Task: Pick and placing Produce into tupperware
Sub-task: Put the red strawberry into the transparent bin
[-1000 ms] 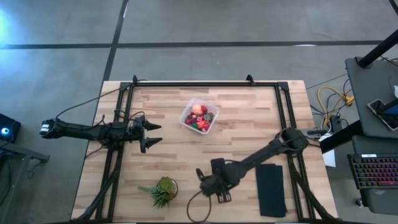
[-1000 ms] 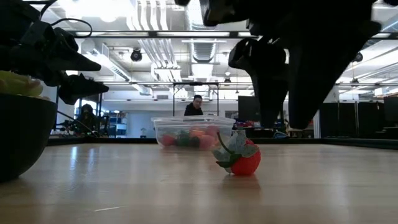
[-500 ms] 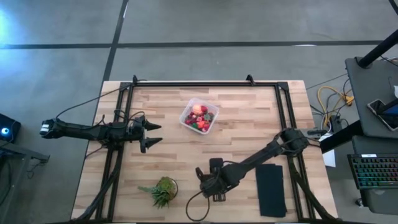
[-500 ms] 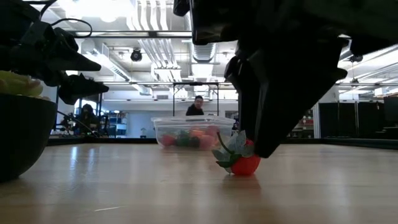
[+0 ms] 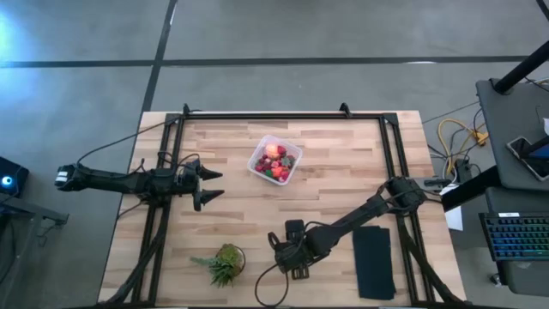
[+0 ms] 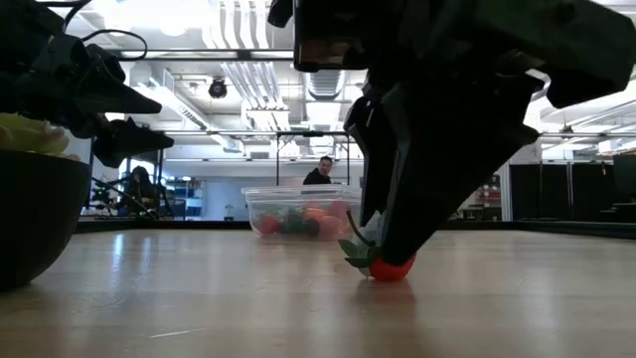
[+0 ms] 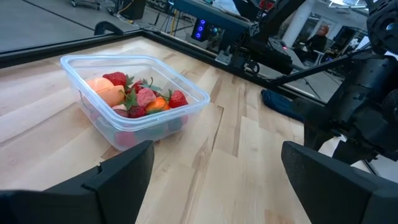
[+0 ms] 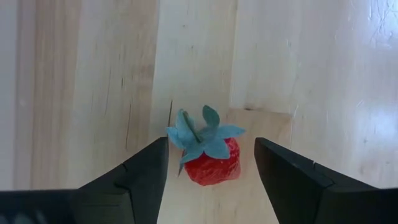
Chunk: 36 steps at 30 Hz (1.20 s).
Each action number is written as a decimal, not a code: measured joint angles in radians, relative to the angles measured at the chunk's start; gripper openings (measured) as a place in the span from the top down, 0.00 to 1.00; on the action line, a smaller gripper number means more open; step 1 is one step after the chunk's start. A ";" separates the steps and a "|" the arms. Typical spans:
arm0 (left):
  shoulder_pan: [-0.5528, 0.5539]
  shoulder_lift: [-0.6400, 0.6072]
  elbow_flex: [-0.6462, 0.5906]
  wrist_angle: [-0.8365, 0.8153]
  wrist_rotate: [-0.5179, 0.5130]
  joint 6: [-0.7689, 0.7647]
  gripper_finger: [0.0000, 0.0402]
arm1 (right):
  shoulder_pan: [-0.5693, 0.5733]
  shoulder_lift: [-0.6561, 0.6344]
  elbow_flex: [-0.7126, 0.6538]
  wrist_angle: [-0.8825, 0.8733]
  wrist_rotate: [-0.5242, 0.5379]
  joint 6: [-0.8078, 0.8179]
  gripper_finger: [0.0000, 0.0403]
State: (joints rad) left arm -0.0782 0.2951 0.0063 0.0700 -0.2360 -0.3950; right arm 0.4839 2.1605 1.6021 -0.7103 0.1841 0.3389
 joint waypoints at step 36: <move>0.000 -0.001 0.000 0.000 0.000 0.000 0.16 | 0.000 0.000 -0.040 0.040 0.001 0.001 0.64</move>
State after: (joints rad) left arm -0.0784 0.2943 0.0063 0.0703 -0.2363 -0.3950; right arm 0.4839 2.1605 1.5617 -0.6701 0.1848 0.3401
